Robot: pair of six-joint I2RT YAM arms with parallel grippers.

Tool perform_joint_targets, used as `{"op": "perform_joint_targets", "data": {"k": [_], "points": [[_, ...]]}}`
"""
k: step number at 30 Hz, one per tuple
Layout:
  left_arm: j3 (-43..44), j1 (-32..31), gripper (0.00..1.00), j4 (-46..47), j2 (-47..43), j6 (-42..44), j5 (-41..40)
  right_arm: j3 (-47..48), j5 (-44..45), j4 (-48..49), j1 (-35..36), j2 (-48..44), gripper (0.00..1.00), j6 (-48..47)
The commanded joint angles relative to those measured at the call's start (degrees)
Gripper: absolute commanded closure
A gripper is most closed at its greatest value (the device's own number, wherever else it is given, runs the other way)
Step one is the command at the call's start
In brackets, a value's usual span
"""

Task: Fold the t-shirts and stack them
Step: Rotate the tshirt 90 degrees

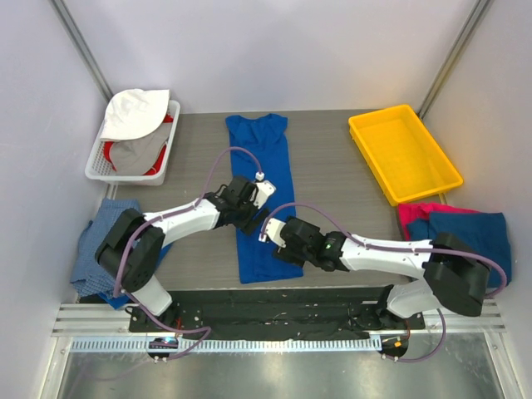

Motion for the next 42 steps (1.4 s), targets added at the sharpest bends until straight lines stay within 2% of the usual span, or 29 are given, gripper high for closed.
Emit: {"op": "perform_joint_targets", "data": {"k": [1, 12, 29, 42], "points": [[0.3, 0.1, 0.25, 4.7, 1.0, 1.7, -1.7, 1.6, -1.3, 6.0, 0.4, 2.8, 0.23, -1.3], [2.6, 1.3, 0.26, 6.0, 4.1, 3.5, -4.2, 1.6, -1.8, 9.7, 0.2, 7.8, 0.23, -3.7], [11.1, 2.7, 0.26, 1.0, 12.9, 5.9, -8.5, 1.3, -1.8, 11.3, -1.4, 10.5, 0.23, -5.7], [16.4, 5.7, 0.26, -0.6, 17.4, 6.9, -9.1, 2.5, -4.2, 11.9, -7.1, 13.0, 0.23, -8.1]]}}
